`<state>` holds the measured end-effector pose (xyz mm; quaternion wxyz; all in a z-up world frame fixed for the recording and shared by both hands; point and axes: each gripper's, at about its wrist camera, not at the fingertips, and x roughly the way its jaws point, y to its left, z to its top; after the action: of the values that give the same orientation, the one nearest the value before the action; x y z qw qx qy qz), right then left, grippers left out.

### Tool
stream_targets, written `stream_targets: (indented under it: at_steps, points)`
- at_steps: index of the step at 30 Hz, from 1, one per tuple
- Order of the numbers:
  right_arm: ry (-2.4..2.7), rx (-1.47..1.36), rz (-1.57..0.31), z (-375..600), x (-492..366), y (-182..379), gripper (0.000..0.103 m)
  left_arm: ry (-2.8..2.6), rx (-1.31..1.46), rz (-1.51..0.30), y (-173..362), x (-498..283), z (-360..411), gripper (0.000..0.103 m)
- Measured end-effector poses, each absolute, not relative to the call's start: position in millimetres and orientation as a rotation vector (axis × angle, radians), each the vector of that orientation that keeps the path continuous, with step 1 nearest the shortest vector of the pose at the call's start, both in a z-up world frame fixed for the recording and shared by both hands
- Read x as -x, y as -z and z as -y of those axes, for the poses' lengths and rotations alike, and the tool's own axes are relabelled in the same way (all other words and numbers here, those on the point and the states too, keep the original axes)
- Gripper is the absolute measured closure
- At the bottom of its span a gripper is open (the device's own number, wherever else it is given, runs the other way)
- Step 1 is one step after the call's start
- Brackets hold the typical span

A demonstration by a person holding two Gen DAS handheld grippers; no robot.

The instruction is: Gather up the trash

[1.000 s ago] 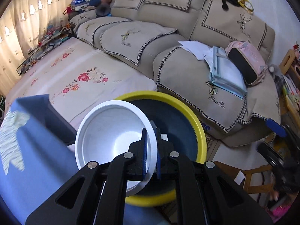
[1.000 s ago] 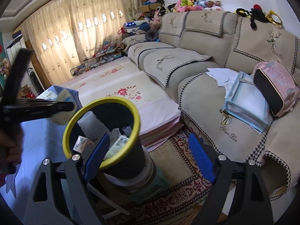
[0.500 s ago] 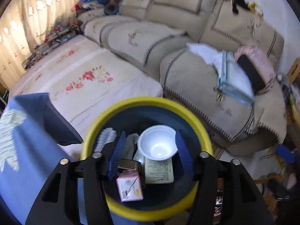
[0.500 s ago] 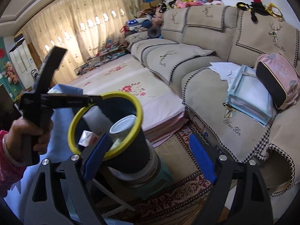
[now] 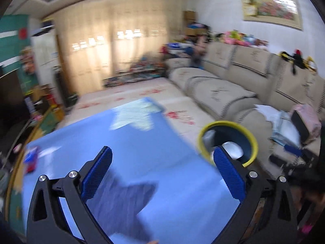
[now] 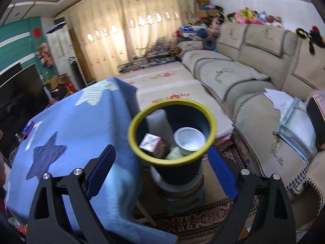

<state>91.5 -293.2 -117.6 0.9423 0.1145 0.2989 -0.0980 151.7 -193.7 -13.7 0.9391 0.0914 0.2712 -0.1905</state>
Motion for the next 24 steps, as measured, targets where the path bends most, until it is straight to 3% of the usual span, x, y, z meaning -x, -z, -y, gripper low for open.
stream_targets:
  at_steps: [11,18,24]
  points:
    - [0.143,-0.109,-0.532,231,-61,81,0.007,0.156,-0.010,-0.481,11,-36,47,0.005]
    - [0.140,-0.080,-0.531,220,-51,76,0.007,0.104,0.016,-0.455,15,13,22,0.005]
    - [0.142,-0.066,-0.537,217,-54,79,0.007,0.098,0.042,-0.452,13,9,21,0.005]
